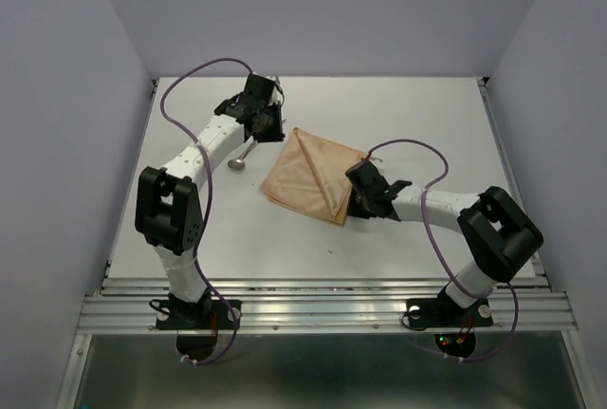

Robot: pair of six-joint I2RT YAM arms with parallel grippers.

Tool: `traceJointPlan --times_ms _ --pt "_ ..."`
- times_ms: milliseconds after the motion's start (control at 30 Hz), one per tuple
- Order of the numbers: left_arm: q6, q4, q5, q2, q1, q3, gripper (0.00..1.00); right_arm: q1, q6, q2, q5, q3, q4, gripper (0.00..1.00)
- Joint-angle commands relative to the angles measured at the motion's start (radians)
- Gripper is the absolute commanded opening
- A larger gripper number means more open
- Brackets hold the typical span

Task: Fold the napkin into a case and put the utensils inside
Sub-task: Move the upper triangle-folded napkin to the center of the board, then pick up the upper triangle-folded napkin from the center of the board.

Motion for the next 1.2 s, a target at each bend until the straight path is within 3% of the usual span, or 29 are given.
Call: traceJointPlan --times_ms 0,100,267,333,400,567,867,1167 --pt "-0.003 0.011 -0.042 -0.082 -0.031 -0.027 0.32 0.049 0.078 0.000 -0.051 0.004 -0.025 0.05" --pt "0.001 0.019 -0.053 -0.084 -0.069 -0.046 0.40 0.049 0.067 -0.070 0.047 -0.015 -0.060 0.08" --pt "0.023 0.035 -0.119 -0.075 -0.173 -0.070 0.61 -0.131 0.017 -0.191 0.068 -0.094 -0.088 0.15" --pt "0.032 0.051 -0.123 -0.073 -0.241 -0.091 0.70 -0.194 -0.017 -0.210 0.055 -0.110 -0.089 0.27" --pt "0.041 0.068 -0.134 -0.062 -0.303 -0.105 0.72 -0.280 -0.046 -0.224 0.034 -0.127 -0.086 0.34" --pt "0.049 0.071 -0.206 -0.006 -0.443 -0.109 0.72 -0.395 -0.092 -0.234 0.008 -0.130 -0.088 0.46" --pt "0.049 0.054 -0.286 0.122 -0.604 -0.089 0.71 -0.621 -0.152 -0.276 -0.106 -0.131 -0.068 0.50" --pt "0.002 0.022 -0.409 0.202 -0.658 -0.081 0.68 -0.630 -0.172 -0.262 -0.135 -0.119 -0.063 0.51"
